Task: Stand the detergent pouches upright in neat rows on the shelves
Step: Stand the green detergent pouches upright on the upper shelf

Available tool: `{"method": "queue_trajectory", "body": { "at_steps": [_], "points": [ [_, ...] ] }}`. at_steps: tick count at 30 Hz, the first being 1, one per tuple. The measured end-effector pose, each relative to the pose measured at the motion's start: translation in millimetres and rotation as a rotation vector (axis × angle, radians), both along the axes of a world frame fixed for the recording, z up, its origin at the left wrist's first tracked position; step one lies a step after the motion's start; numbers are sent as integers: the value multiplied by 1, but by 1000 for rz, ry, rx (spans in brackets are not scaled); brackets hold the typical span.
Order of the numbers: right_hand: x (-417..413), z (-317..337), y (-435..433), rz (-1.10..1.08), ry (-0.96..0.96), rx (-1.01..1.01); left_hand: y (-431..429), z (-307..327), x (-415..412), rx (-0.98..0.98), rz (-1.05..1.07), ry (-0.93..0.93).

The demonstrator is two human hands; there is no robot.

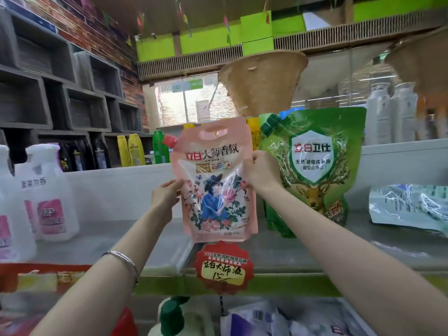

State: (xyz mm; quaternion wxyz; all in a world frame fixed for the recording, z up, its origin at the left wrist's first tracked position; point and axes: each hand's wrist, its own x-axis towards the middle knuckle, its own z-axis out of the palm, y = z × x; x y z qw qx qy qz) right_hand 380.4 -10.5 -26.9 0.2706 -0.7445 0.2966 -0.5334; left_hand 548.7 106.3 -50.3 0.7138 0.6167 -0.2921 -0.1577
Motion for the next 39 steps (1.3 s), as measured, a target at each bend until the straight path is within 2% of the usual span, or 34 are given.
{"method": "queue_trajectory", "body": {
  "at_steps": [3,6,8,10,13,16,20,23,25,27,31,36,39],
  "points": [
    [0,8,0,-10,-28,47,0,5,0,-9,-3,-6],
    [0,11,1,-9,-74,136,-4,7,-2,3,-102,106],
    [0,8,3,-25,-94,117,-5,9,-7,-18,-191,214],
    [-2,6,6,-36,-94,85,-8,11,-11,-73,-190,264],
    [-11,11,12,28,-80,128,-5,18,-15,-158,-157,193],
    [-20,19,17,74,-117,154,-2,28,-11,-195,-261,53],
    [-17,26,19,78,-183,267,-2,37,-5,-206,-312,105],
    [-11,28,16,79,-175,332,-3,44,-11,-216,-304,246],
    [-9,29,18,67,-149,348,-4,48,-19,-224,-195,370],
    [-9,28,20,71,-138,357,-6,48,-18,-214,-100,381],
    [-14,25,18,80,-170,305,-3,42,-14,-213,-27,197],
    [-28,18,25,62,-289,186,2,37,-39,-384,333,-158],
    [-40,12,27,-34,-386,0,0,37,-86,-491,246,-378]
  ]
}}
